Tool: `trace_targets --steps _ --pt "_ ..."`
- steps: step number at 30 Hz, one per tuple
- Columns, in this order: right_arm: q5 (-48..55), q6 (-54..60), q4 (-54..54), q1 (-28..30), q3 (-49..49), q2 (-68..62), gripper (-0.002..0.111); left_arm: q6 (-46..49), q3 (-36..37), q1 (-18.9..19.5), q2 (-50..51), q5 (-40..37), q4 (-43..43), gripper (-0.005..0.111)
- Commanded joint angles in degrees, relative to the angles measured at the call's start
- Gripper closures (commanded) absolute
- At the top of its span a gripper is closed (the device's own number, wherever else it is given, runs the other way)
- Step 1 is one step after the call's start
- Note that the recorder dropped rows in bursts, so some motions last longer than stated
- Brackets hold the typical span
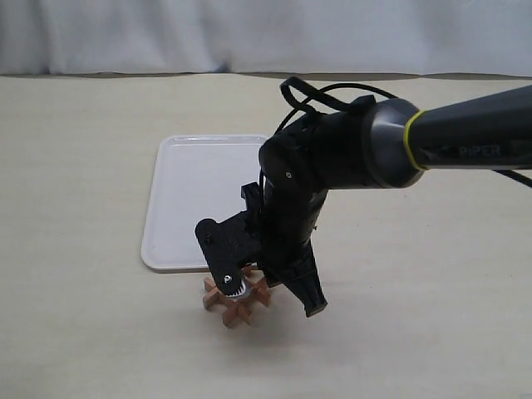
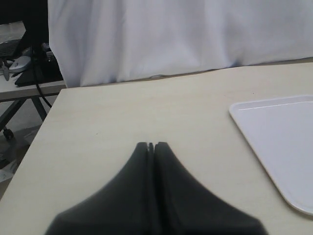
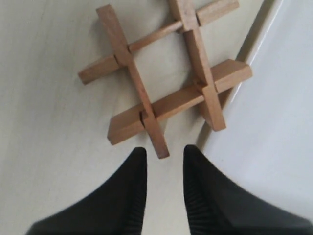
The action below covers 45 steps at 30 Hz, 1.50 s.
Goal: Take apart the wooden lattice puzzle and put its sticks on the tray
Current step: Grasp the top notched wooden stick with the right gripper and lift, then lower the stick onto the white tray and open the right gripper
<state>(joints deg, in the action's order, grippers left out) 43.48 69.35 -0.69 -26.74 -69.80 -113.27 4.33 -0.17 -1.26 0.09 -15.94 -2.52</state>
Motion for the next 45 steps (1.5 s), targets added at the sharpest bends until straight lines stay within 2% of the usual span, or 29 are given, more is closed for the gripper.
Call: trace_targets --steps 1,9,11,12,13,18,24,27,28,31,33,34,36,37,41,45 --pt "-0.4 0.5 0.3 -0.1 -0.2 -0.8 0.083 0.0 0.2 -0.1 -0.1 0.4 0.2 0.107" --pt "-1.9 0.5 0.3 -0.1 -0.2 -1.8 0.083 0.0 0.2 -0.1 -0.1 0.4 0.2 0.107" --pt "-1.7 0.5 0.3 -0.1 -0.2 -1.8 0.090 0.0 0.2 -0.1 -0.1 0.4 0.2 0.107" --pt "-1.5 0.8 0.3 -0.1 -0.2 -1.8 0.102 0.0 0.2 -0.1 -0.1 0.4 0.2 0.107" --pt "-1.2 1.6 0.3 -0.1 -0.2 -1.8 0.104 0.0 0.2 -0.1 -0.1 0.4 0.2 0.107" --pt "0.1 3.3 0.2 -0.1 -0.2 0.0 0.104 0.0 0.2 -0.1 -0.1 0.4 0.2 0.107" --pt "0.9 3.0 0.2 -0.1 -0.2 8.2 0.104 0.0 0.2 -0.1 -0.1 0.6 0.0 0.107" --pt "-2.4 3.0 0.2 -0.1 -0.2 12.1 0.104 0.0 0.2 -0.1 -0.1 0.6 0.0 0.107" --pt "-6.6 2.2 0.2 0.1 -0.2 13.2 0.104 0.0 0.2 -0.1 -0.1 0.6 0.0 0.107" --pt "-20.5 -9.4 -0.2 0.1 -0.2 12.4 0.104 0.0 0.2 -0.1 -0.1 0.6 0.0 0.107" --pt "-32.8 -22.9 -1.0 0.2 -0.2 9.5 0.104 0.0 0.2 -0.1 -0.1 0.6 0.0 0.107" --pt "-34.5 -25.9 -1.6 0.3 -0.2 8.3 0.104 0.0 0.2 -0.1 -0.1 0.6 0.0 0.107" --pt "-32.2 -32.3 -3.2 1.0 -2.3 4.1 0.104 0.0 0.2 -0.1 -0.1 0.6 0.0 0.107" --pt "-27.3 -35.1 -5.8 1.3 -4.3 1.3 0.104 0.0 0.2 -0.1 -0.1 0.6 0.0 0.107" --pt "-15.3 -39.0 -17.2 1.3 -6.8 -4.2 0.104 0.0 0.2 -0.1 -0.1 0.4 0.1 0.107" --pt "-14.8 -40.3 -18.2 1.3 -6.8 -5.1 0.104 0.0 0.2 -0.1 -0.1 0.3 0.1 0.107"
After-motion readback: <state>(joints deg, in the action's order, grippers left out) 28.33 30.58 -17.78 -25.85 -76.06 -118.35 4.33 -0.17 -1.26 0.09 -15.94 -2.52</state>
